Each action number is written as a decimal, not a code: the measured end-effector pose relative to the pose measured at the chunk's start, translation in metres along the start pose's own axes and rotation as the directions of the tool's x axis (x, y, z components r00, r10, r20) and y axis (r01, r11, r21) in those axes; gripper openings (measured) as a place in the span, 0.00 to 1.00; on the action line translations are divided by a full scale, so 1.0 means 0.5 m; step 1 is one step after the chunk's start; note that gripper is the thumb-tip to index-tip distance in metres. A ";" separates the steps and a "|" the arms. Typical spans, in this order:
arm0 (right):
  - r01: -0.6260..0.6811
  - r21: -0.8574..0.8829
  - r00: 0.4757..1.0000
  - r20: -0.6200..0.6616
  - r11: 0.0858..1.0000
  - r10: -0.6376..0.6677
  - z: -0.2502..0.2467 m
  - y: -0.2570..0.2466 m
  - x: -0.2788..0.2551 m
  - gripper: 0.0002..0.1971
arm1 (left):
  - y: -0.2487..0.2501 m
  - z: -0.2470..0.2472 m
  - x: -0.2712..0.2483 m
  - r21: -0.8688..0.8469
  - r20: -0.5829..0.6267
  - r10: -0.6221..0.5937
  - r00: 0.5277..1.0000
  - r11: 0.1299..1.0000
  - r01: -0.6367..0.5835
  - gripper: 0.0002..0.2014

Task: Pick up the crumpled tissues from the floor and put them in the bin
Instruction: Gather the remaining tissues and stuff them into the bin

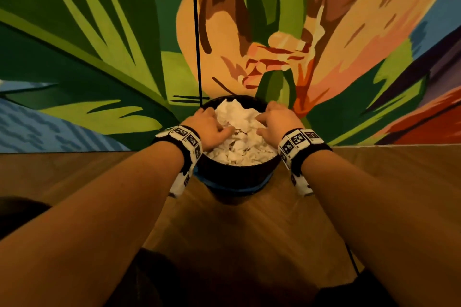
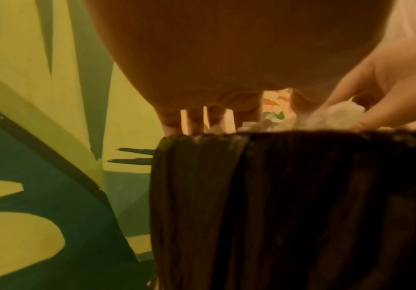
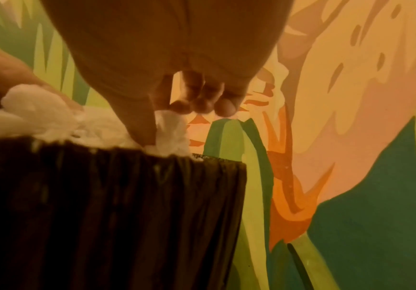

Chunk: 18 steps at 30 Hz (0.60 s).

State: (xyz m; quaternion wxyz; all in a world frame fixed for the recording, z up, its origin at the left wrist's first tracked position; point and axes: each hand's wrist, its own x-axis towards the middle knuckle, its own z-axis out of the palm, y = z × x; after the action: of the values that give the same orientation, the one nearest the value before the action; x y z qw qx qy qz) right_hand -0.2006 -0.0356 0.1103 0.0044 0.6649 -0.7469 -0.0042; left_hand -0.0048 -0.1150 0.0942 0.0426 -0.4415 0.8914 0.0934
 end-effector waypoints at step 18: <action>0.019 -0.188 0.952 0.302 0.982 0.039 0.063 0.008 0.040 0.18 | -0.002 0.010 0.023 -0.101 0.205 0.037 0.978 0.995 -0.017 0.41</action>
State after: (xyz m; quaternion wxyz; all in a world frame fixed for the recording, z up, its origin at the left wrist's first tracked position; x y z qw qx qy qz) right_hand -0.2072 -0.0550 0.0791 -0.0479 0.6490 -0.7382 -0.1774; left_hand -0.0110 -0.1238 0.0875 0.1119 -0.4187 0.8823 0.1834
